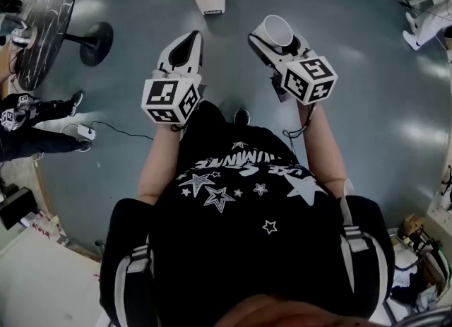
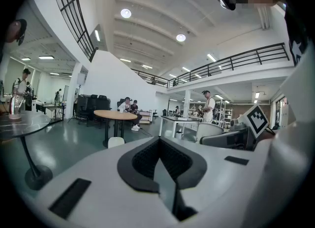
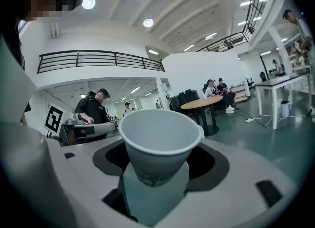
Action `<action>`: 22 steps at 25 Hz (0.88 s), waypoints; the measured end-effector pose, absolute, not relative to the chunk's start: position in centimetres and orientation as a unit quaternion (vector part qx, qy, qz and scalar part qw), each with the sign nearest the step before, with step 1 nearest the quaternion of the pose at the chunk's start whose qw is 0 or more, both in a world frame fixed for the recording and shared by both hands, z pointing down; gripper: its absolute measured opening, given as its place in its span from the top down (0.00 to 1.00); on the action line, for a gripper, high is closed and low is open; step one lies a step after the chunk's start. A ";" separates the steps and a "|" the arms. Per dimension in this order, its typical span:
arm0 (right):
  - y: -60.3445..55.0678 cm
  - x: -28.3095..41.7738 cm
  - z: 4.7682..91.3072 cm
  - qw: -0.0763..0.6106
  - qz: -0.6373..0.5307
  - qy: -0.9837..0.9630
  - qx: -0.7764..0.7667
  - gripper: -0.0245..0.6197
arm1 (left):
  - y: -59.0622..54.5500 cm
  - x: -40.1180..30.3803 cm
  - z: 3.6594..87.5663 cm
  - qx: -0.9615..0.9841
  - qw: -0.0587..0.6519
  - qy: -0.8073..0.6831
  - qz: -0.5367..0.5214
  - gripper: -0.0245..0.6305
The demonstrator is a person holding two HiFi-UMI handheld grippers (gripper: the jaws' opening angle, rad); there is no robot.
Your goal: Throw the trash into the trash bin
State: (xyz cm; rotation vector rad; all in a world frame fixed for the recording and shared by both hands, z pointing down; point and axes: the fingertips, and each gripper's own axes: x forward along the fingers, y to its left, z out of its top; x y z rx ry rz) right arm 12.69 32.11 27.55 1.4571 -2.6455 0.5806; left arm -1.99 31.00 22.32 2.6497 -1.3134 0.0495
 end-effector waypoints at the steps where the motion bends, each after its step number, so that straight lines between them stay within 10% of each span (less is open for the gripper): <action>1: 31.7 12.9 27.8 0.034 0.189 -0.858 0.476 0.45 | 30.5 -2.0 22.5 0.892 0.092 -0.443 0.016 0.95; 22: 10.1 12.8 29.2 0.045 0.191 -0.813 0.549 0.45 | 6.4 -4.1 23.7 0.908 0.105 -0.405 0.012 0.95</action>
